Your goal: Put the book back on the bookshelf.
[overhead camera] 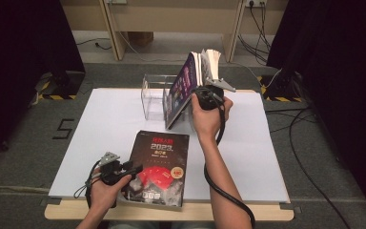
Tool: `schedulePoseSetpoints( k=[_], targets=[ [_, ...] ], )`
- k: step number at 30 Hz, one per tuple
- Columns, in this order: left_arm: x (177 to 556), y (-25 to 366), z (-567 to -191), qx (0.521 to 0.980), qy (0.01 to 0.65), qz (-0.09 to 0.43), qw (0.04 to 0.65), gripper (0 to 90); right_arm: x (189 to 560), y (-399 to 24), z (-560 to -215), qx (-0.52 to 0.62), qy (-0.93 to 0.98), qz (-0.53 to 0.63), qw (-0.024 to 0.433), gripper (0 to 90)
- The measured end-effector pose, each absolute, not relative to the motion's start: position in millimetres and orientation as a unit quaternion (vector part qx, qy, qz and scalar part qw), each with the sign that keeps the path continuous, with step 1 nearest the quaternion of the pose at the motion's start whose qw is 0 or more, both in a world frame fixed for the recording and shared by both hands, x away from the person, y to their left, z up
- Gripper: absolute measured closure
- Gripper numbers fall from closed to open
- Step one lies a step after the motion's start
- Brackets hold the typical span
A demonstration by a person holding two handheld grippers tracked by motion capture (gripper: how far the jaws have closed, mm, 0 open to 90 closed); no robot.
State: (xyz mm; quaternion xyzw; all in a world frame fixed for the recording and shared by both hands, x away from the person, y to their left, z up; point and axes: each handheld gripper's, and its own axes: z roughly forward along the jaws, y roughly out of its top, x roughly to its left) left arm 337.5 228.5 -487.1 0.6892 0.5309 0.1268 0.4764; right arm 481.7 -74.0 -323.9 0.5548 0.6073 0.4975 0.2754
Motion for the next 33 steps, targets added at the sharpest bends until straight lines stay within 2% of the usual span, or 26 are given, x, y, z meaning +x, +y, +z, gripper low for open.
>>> schedulePoseSetpoints(
  k=[18, 33],
  targets=[
    [338.1, 230.0, -486.2, 0.689, 0.531, 0.127, 0.477, 47.4, 512.9, -60.7, -322.6, 0.574, 0.616, 0.466, 0.273, 67.9],
    [338.7, 230.0, -486.4, 0.69, 0.531, 0.127, 0.476, 47.4, 516.0, -42.6, -314.9, 0.554, 0.633, 0.459, 0.286, 72.0]
  ],
)
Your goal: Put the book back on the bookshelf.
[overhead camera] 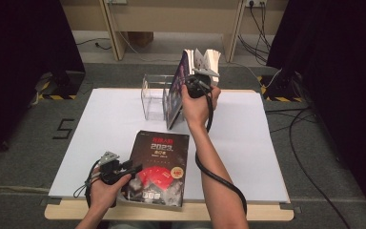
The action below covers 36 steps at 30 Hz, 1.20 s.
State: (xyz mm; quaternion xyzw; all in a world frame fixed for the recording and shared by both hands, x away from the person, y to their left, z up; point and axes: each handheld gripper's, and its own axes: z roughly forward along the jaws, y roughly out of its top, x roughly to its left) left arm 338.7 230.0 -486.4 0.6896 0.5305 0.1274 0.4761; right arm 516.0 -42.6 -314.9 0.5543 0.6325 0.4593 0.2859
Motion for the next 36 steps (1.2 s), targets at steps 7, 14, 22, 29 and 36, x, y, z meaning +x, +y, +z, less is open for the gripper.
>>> schedulePoseSetpoints(
  k=[7, 14, 22, 29, 36],
  targets=[
    [338.6, 230.4, -486.0, 0.688, 0.531, 0.127, 0.478, 47.4, 516.4, -30.9, -310.7, 0.53, 0.65, 0.455, 0.298, 73.3],
    [338.7, 231.9, -485.8, 0.687, 0.533, 0.128, 0.478, 47.4, 518.7, -27.7, -306.1, 0.519, 0.66, 0.454, 0.298, 75.4],
    [339.2, 232.0, -487.8, 0.688, 0.534, 0.126, 0.475, 47.6, 511.9, -22.4, -302.4, 0.494, 0.667, 0.439, 0.345, 76.4],
    [337.4, 232.8, -487.5, 0.688, 0.534, 0.128, 0.475, 47.7, 501.1, -20.7, -309.0, 0.511, 0.641, 0.444, 0.36, 76.3],
    [335.9, 233.5, -487.5, 0.688, 0.534, 0.13, 0.475, 47.8, 486.2, -18.9, -317.3, 0.524, 0.615, 0.453, 0.376, 76.1]
  ],
)
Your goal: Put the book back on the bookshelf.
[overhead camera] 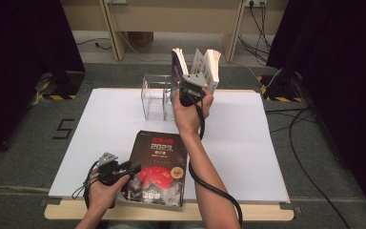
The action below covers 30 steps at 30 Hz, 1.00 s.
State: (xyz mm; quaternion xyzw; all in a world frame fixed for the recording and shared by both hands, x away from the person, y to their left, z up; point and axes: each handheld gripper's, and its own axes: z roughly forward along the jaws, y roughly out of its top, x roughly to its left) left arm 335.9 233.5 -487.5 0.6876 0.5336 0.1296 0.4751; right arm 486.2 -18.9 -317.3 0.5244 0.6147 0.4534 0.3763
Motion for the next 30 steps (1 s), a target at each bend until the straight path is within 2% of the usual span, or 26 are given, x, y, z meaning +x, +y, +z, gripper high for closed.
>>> schedulePoseSetpoints(
  k=[6, 19, 23, 30],
  targets=[
    [335.7, 233.8, -486.4, 0.688, 0.532, 0.13, 0.476, 47.8, 487.6, -20.9, -316.4, 0.53, 0.612, 0.456, 0.369, 75.9],
    [337.2, 231.9, -487.7, 0.689, 0.531, 0.128, 0.476, 47.8, 510.5, -30.9, -305.0, 0.536, 0.642, 0.453, 0.307, 71.0],
    [337.3, 232.4, -487.5, 0.689, 0.531, 0.128, 0.476, 47.8, 520.0, -29.6, -304.4, 0.539, 0.654, 0.442, 0.294, 68.4],
    [337.7, 231.9, -488.2, 0.689, 0.532, 0.126, 0.476, 47.8, 526.7, -29.8, -302.2, 0.548, 0.663, 0.426, 0.282, 69.0]
  ],
)
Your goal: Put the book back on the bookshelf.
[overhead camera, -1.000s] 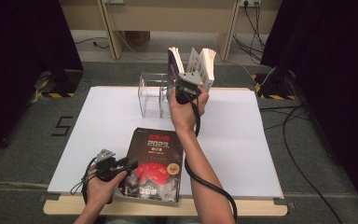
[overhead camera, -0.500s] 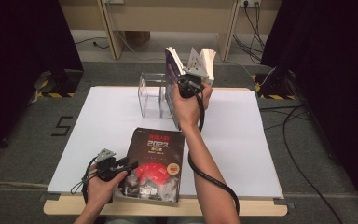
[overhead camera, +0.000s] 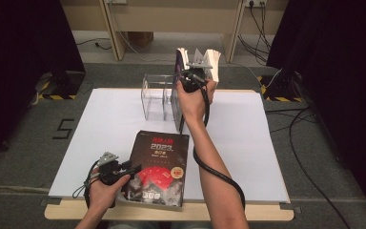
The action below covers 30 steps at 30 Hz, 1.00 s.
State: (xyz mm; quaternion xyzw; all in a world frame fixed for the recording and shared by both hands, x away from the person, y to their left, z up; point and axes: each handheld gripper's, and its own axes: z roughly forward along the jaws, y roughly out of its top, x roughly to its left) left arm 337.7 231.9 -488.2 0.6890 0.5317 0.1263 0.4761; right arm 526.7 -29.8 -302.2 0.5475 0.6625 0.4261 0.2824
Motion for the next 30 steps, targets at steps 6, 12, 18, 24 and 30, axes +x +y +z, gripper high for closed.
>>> schedulePoseSetpoints(
  k=[6, 12, 18, 24, 30],
  targets=[
    [337.6, 230.4, -488.3, 0.691, 0.531, 0.126, 0.475, 47.9, 532.4, -30.1, -295.3, 0.559, 0.679, 0.397, 0.263, 74.6],
    [337.5, 231.0, -488.3, 0.69, 0.531, 0.125, 0.476, 48.0, 534.3, -31.1, -293.6, 0.571, 0.673, 0.397, 0.252, 76.8],
    [338.7, 232.1, -487.1, 0.689, 0.529, 0.126, 0.479, 48.1, 531.9, -29.5, -300.4, 0.585, 0.63, 0.431, 0.274, 76.9],
    [340.0, 234.3, -487.8, 0.688, 0.53, 0.125, 0.48, 48.3, 531.6, -19.3, -302.4, 0.574, 0.615, 0.44, 0.313, 76.9],
    [339.8, 235.5, -487.6, 0.687, 0.529, 0.124, 0.482, 48.4, 529.2, -10.2, -308.9, 0.568, 0.599, 0.442, 0.351, 76.9]
  ],
)
